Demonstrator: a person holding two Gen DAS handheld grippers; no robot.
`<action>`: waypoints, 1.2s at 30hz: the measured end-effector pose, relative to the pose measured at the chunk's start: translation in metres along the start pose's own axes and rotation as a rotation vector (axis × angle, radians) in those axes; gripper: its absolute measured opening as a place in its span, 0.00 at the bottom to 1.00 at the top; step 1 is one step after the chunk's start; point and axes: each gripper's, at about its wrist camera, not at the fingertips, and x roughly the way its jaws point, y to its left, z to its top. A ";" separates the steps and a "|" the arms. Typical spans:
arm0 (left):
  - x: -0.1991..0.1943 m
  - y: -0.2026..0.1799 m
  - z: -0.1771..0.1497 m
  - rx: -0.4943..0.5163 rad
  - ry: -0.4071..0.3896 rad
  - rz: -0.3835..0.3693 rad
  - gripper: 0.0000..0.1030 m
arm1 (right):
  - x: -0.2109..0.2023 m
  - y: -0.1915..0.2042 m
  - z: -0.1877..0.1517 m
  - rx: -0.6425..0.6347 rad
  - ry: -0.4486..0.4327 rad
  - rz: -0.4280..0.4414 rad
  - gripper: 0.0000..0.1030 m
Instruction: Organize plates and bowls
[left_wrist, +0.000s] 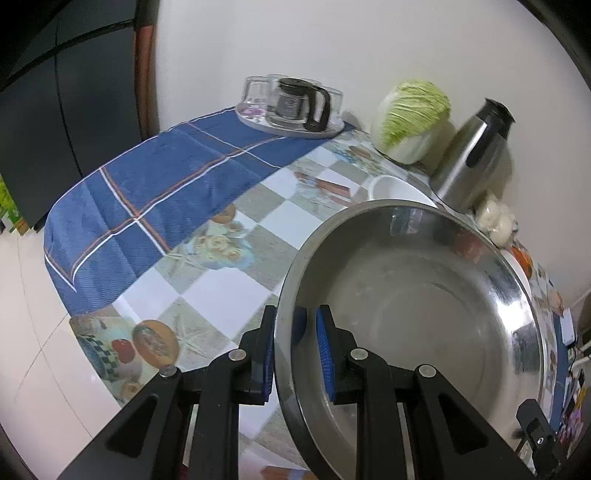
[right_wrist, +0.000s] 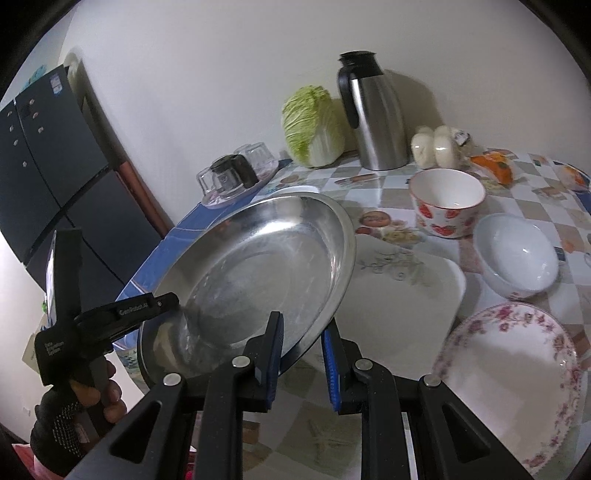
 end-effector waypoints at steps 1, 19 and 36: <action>0.000 -0.005 -0.001 0.008 0.002 -0.001 0.21 | -0.002 -0.004 0.000 0.004 -0.002 -0.004 0.21; 0.011 -0.081 -0.031 0.186 0.083 -0.011 0.21 | -0.008 -0.081 -0.011 0.152 0.046 -0.100 0.21; 0.025 -0.105 -0.041 0.295 0.131 -0.016 0.21 | 0.000 -0.105 -0.016 0.220 0.080 -0.178 0.22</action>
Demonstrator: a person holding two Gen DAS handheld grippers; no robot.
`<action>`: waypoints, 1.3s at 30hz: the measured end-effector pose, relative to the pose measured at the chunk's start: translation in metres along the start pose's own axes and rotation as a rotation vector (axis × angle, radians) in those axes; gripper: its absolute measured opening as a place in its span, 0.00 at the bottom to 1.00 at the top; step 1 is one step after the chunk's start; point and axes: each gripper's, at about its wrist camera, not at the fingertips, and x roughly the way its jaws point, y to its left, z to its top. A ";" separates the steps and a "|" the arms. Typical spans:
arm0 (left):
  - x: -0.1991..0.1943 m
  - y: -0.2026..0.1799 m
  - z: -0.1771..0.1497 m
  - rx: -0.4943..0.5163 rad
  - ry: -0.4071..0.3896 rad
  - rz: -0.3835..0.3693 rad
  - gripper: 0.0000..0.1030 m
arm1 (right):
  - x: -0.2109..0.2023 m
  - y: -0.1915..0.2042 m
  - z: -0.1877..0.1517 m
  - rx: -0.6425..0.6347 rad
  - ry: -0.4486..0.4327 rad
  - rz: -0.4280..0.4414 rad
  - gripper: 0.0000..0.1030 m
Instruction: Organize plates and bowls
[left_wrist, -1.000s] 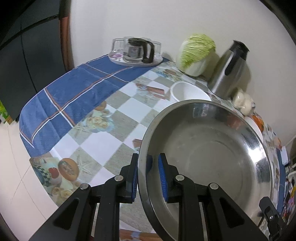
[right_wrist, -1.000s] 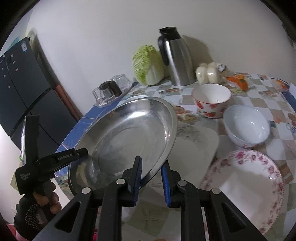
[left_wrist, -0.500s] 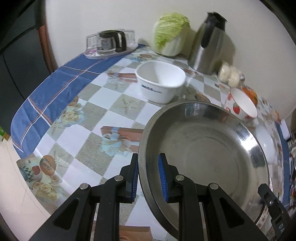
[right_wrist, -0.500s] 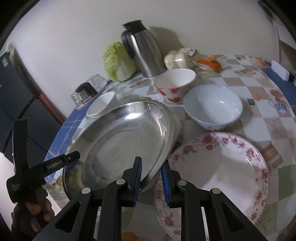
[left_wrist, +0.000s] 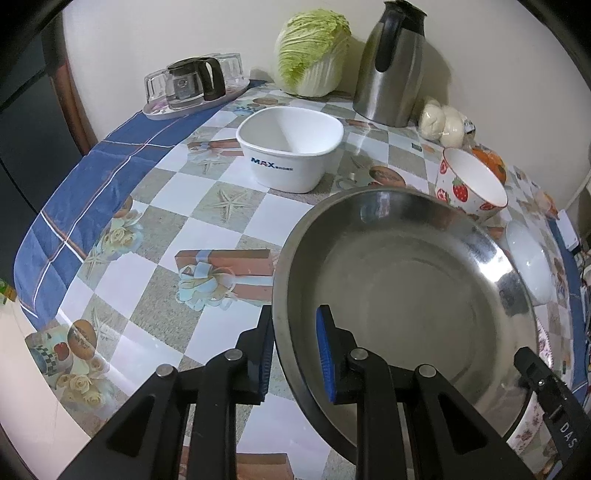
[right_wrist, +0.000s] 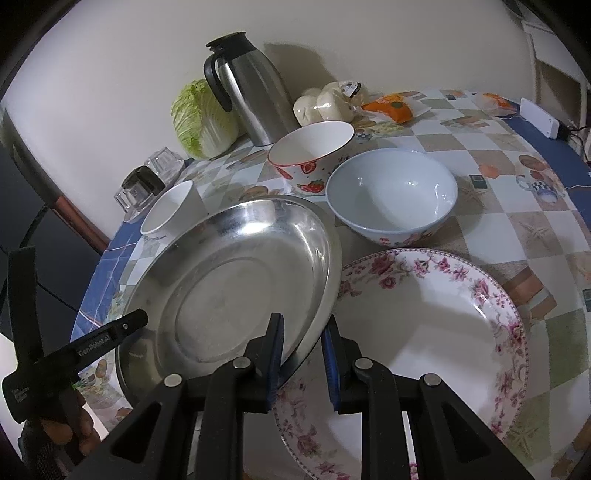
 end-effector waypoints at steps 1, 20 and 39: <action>0.002 -0.001 0.000 0.004 0.005 0.000 0.21 | 0.001 0.000 0.001 0.000 -0.002 -0.006 0.22; 0.014 -0.004 0.012 0.026 -0.017 -0.005 0.23 | 0.019 0.010 0.001 -0.032 0.027 -0.040 0.25; 0.006 0.008 0.012 -0.026 -0.005 -0.007 0.57 | 0.012 0.011 0.003 -0.035 0.033 -0.063 0.50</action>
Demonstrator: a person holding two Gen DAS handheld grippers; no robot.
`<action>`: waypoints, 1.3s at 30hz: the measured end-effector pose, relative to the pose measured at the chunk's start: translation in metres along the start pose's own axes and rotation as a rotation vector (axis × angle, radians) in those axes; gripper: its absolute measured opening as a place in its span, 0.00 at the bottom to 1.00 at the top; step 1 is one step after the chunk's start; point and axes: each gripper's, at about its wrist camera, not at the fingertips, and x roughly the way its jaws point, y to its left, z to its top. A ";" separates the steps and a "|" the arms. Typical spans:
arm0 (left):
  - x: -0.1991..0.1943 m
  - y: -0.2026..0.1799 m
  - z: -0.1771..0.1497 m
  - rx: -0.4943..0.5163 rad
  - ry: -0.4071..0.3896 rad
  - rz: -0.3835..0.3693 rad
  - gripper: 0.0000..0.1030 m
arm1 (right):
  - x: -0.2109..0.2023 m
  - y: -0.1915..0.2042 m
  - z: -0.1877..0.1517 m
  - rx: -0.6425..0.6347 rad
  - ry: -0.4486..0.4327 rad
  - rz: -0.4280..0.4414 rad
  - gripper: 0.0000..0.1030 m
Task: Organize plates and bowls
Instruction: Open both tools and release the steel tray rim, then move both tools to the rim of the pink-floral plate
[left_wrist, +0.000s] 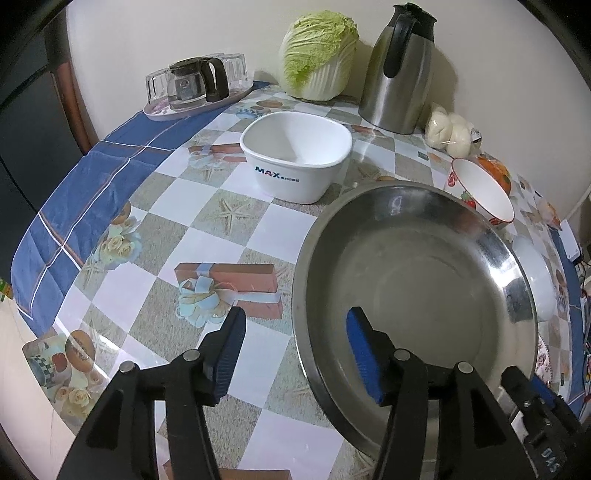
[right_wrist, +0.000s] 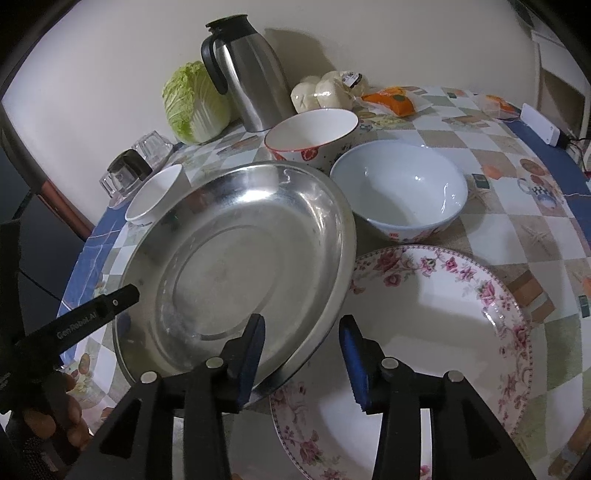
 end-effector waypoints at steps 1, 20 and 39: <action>0.000 0.000 0.000 -0.001 0.003 0.005 0.58 | -0.003 0.000 0.001 0.003 -0.008 0.000 0.56; -0.006 -0.003 -0.001 0.038 -0.051 0.075 0.85 | -0.022 -0.004 0.006 0.010 -0.091 -0.027 0.98; -0.027 -0.004 -0.007 0.012 -0.133 0.061 0.95 | -0.046 -0.016 0.004 -0.012 -0.131 -0.083 1.00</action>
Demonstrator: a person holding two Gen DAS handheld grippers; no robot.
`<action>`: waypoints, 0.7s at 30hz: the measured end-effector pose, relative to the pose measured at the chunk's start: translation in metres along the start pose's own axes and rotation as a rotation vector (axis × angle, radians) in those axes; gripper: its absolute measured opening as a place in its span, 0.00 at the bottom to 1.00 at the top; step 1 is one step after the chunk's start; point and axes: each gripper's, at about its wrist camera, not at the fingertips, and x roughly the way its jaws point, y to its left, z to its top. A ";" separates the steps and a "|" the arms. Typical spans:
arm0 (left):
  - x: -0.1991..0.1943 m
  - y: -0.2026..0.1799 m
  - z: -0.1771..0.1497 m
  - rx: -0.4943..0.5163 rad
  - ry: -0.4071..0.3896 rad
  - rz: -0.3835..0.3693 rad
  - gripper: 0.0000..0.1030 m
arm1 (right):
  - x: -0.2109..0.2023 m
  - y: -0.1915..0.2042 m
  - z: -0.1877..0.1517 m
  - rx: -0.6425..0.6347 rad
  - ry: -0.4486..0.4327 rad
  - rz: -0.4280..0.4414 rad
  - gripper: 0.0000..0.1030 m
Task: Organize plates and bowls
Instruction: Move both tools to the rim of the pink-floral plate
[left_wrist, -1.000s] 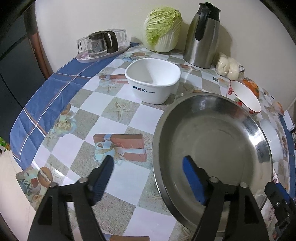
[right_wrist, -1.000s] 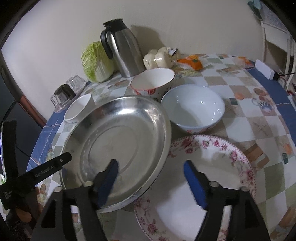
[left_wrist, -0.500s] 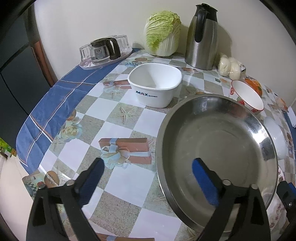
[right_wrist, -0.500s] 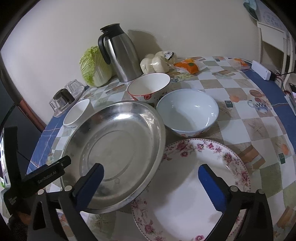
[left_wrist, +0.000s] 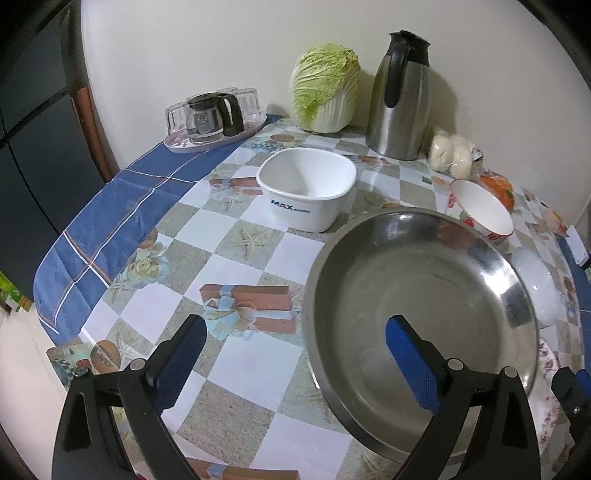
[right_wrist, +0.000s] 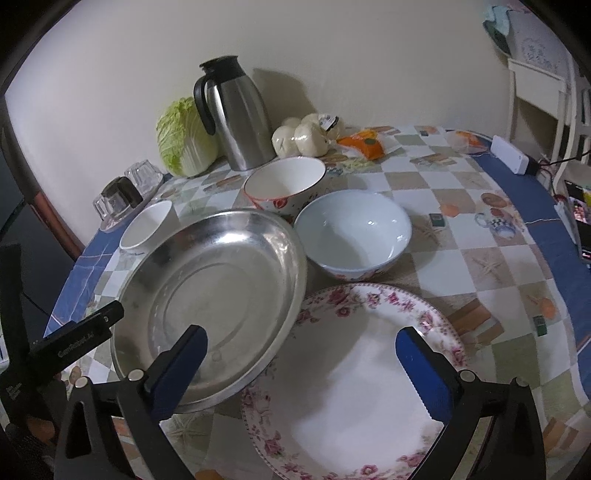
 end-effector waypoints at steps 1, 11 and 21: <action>-0.002 0.000 0.000 -0.005 0.001 -0.015 0.95 | -0.003 -0.002 0.000 0.001 -0.005 -0.002 1.00; -0.033 -0.014 -0.006 -0.025 -0.022 -0.164 0.95 | -0.030 -0.029 0.001 0.036 -0.056 -0.033 1.00; -0.060 -0.056 -0.024 0.086 -0.058 -0.229 0.95 | -0.053 -0.067 -0.005 0.114 -0.098 -0.045 1.00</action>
